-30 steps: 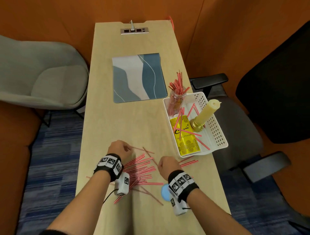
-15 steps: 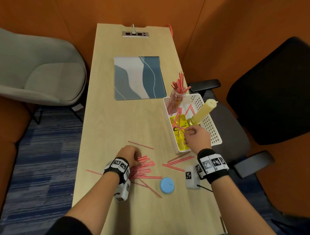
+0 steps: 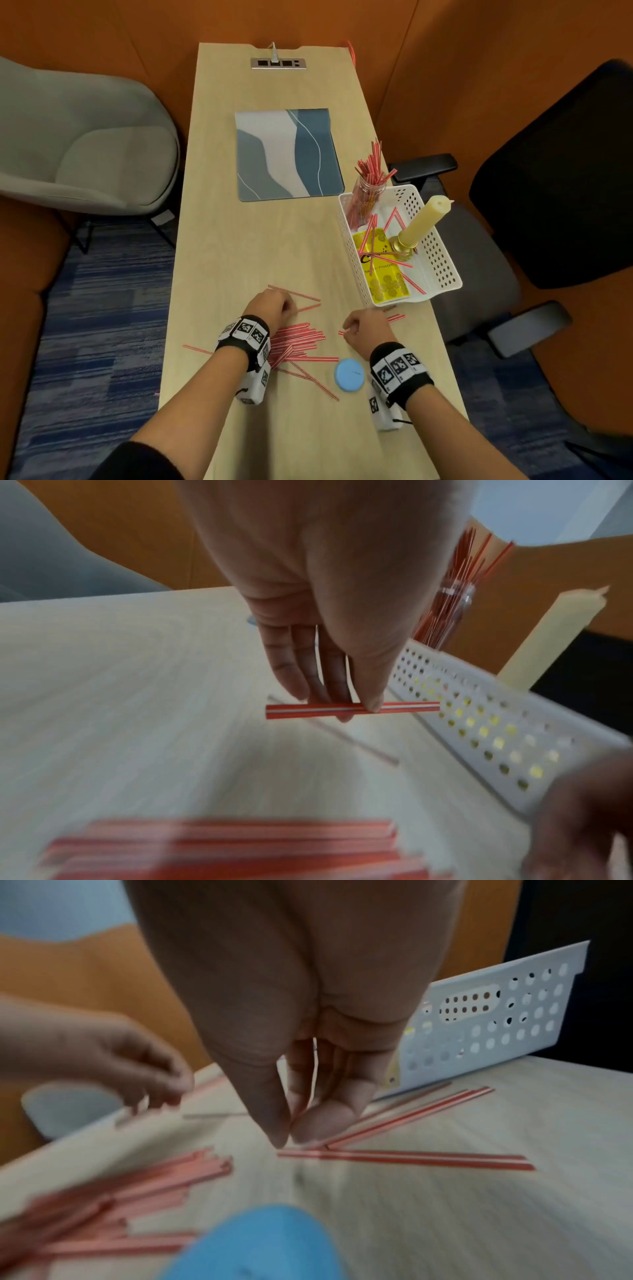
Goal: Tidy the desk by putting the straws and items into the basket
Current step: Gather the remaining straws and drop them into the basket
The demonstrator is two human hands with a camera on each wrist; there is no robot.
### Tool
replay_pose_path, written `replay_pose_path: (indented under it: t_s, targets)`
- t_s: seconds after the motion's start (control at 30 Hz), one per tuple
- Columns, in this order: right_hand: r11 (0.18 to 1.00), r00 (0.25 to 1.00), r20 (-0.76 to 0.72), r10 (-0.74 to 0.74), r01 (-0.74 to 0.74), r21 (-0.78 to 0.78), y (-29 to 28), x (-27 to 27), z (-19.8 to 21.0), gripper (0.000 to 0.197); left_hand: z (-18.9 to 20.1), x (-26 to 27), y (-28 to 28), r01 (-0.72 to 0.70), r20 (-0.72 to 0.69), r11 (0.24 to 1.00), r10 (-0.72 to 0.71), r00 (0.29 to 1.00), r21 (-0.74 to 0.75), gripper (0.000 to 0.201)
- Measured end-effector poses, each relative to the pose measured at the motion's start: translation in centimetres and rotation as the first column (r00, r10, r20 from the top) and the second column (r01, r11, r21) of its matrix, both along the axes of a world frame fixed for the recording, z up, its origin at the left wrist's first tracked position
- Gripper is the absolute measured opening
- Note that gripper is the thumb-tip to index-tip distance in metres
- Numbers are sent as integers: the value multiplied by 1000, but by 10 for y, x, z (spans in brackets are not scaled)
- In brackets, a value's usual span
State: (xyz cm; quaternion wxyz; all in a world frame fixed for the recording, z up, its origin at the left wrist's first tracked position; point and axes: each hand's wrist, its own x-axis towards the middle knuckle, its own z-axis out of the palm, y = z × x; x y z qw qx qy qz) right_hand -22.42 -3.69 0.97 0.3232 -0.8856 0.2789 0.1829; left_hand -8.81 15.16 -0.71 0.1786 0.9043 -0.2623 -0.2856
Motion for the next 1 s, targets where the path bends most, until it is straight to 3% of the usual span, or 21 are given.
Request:
replay_pose_path:
  t_s: [0.13,0.3,0.5,0.63,0.7,0.8,0.9,1.0]
  targets:
    - [992,995,-69,78,-84,-89,-3,-4,-20,21,35,20,-25,-35,82,972,56,995,-232,6]
    - [984,989,-74,132,-140,-113,-10,2,-29,16,88,49,-86,-78,60,856,126,990,-512,5]
    - [930,938,-139,317,-336,-147,-16,4,-34,28,106,68,-161,-46,51,823,91,995,-566,14]
    - [902,912,-106,397,-409,-141,-18,4,-27,22,96,68,-179,-54,59,852,99,993,-521,19]
    - [937,938,-26,345,-346,-57,-22,3,-16,21,85,68,-169,-99,48,869,140,989,-485,15]
    - [969,980,162,113,-145,201,-29,6,8,10,59,70,-135,-227,13,898,250,968,-378,10]
    - [893,955,229,-191,72,444,-35,17,42,13,30,69,-89,-280,-5,948,283,959,-150,24]
    - [845,904,270,-331,156,512,-50,38,80,16,7,58,-53,-203,-53,978,206,977,50,28]
